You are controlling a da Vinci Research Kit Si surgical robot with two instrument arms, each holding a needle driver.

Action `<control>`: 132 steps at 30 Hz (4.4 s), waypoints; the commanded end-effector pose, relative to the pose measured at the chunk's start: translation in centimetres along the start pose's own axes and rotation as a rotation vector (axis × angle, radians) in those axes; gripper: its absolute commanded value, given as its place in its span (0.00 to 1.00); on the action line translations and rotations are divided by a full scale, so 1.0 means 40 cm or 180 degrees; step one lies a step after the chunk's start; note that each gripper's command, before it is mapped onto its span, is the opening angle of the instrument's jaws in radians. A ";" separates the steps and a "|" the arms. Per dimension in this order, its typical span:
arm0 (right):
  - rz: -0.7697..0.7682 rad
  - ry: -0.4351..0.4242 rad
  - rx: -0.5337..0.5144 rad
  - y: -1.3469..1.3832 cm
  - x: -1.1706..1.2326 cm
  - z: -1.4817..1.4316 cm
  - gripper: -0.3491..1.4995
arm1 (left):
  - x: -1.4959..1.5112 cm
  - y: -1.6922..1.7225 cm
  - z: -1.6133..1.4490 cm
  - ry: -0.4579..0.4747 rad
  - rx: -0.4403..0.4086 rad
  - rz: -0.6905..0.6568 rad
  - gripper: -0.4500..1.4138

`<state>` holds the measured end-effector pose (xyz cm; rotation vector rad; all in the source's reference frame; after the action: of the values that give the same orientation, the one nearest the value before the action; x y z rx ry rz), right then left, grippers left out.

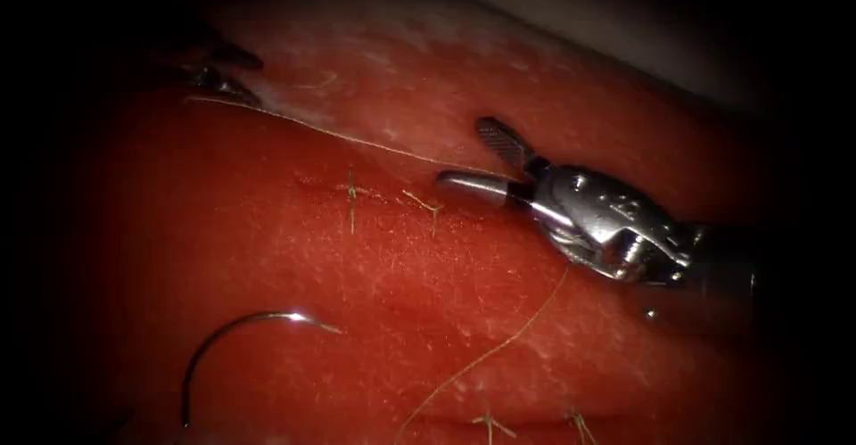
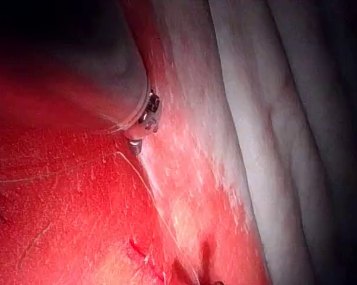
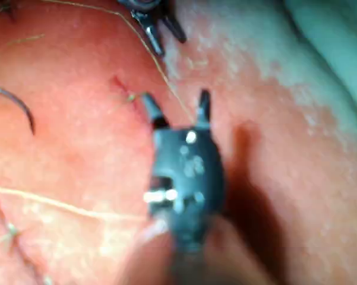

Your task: Wound Closure

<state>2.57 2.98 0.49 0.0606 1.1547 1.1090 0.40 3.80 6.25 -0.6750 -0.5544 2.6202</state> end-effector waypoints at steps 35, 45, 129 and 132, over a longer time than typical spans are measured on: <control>-0.0779 -0.0314 0.0133 0.0044 0.0080 -0.0116 0.95 | 0.0311 0.0513 -0.0215 -0.0095 -0.0851 -0.0374 0.57; -0.0776 -0.0323 0.0180 0.0018 0.0076 -0.0096 0.95 | 0.0325 0.0599 -0.0163 -0.0504 -0.0913 0.0030 0.59; 0.1314 -0.0510 0.0334 -0.0279 0.0111 0.0102 0.65 | 0.0511 0.0377 -0.0181 0.2389 0.1648 0.0617 0.05; 0.1323 -0.0508 0.0333 -0.0290 0.0111 0.0122 0.65 | 0.0514 0.0381 -0.0181 0.2391 0.1643 0.0639 0.05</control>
<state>3.60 2.92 -0.26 0.4787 1.0742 1.3817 -1.24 3.64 4.14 -1.4560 0.4118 2.2596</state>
